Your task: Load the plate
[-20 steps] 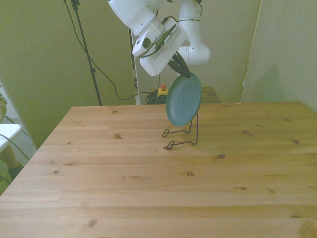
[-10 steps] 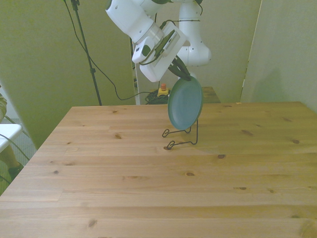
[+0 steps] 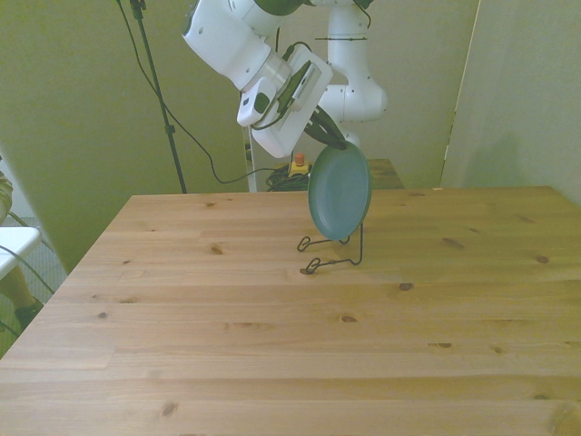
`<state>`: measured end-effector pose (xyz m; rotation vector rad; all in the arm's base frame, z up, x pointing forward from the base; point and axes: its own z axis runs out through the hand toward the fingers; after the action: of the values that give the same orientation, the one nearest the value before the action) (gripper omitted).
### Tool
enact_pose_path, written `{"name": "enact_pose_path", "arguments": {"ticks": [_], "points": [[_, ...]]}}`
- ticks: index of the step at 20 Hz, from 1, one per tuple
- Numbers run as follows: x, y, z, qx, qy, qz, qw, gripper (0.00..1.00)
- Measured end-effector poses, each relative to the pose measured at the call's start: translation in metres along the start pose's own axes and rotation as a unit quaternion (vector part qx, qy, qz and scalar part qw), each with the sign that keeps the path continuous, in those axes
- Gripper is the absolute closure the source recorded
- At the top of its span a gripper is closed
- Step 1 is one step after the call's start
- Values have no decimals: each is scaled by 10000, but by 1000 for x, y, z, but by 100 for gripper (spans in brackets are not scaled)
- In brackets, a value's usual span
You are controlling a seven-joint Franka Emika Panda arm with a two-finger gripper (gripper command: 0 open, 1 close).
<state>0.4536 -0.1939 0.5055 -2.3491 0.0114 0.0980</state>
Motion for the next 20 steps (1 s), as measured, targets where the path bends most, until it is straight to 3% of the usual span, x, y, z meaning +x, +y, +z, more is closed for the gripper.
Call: {"name": "enact_pose_path", "arguments": {"ticks": [20], "points": [[27,19,-1,300,-322,-57,9990,100]]}}
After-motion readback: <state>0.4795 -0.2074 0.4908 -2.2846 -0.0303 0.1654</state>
